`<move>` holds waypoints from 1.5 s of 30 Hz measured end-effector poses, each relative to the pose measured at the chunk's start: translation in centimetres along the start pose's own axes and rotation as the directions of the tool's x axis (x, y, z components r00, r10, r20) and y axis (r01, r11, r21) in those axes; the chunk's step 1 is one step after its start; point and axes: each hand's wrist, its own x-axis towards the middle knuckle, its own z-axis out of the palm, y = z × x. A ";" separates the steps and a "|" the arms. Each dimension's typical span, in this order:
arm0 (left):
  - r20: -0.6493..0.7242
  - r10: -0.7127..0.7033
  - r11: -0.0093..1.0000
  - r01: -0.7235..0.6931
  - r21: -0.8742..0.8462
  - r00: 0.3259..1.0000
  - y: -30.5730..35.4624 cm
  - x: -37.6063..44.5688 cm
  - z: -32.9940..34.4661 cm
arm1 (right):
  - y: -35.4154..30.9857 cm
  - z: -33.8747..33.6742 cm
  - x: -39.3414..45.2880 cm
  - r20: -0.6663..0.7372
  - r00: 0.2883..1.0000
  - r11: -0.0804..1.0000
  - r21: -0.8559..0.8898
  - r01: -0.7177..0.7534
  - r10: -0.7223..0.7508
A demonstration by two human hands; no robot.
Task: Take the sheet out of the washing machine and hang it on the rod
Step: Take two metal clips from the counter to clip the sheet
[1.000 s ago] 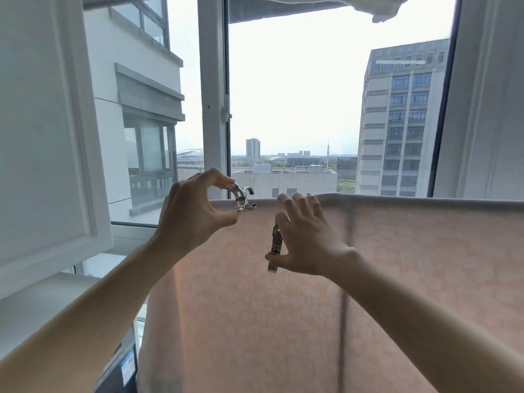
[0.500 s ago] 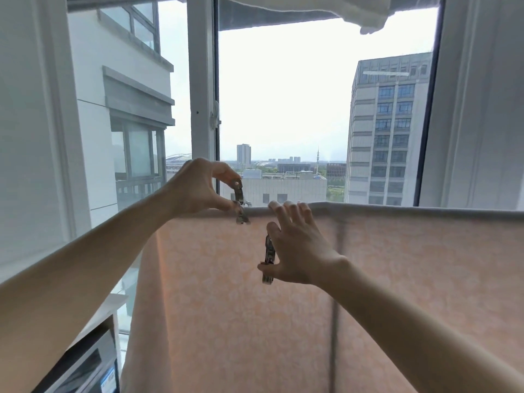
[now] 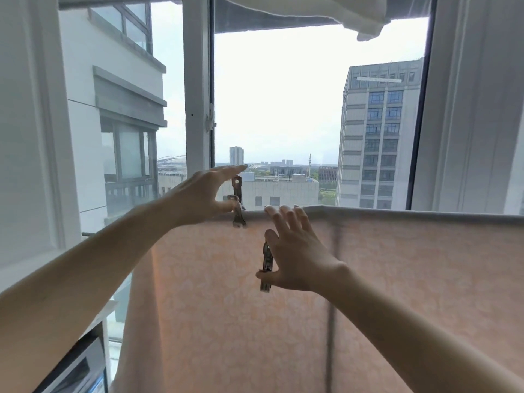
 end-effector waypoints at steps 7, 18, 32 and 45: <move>-0.209 0.336 0.874 -0.222 0.431 0.918 2.2 -1.7 2.7 | 0.0 0.2 -0.3 -0.003 1.000 0.999 0.032 -0.006 0.006; -0.274 0.289 0.949 -0.236 0.209 0.917 5.2 -1.3 8.7 | 2.1 0.1 -3.8 -0.033 0.989 0.989 0.047 -0.140 0.142; -0.308 0.383 0.916 -0.401 0.007 0.871 5.4 3.8 12.0 | 4.1 -2.1 -10.2 0.081 0.941 0.921 0.189 -0.339 0.330; -0.318 0.504 0.858 -0.508 0.078 0.803 10.7 7.5 14.0 | 5.0 -4.9 -15.6 -0.026 0.884 0.812 0.408 -0.417 0.467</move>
